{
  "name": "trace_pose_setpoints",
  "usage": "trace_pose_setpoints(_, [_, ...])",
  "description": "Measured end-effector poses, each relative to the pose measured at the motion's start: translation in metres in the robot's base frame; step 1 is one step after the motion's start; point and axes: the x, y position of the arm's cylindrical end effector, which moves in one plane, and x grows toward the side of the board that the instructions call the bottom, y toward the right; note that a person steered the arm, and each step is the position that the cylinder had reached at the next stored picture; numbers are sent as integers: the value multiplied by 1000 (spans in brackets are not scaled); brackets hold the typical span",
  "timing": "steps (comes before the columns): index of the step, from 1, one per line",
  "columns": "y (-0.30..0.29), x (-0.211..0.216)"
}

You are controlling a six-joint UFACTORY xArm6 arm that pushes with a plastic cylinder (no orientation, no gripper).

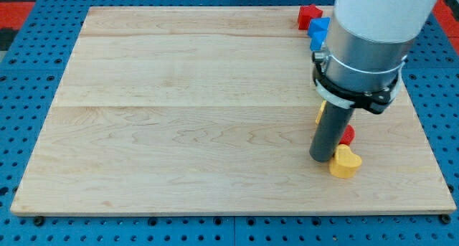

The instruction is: Slightly move the red circle to right

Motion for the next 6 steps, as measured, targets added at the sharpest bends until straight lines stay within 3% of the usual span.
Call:
trace_pose_setpoints(4, [-6, 2])
trace_pose_setpoints(5, [-52, -24])
trace_pose_setpoints(6, [-44, -47])
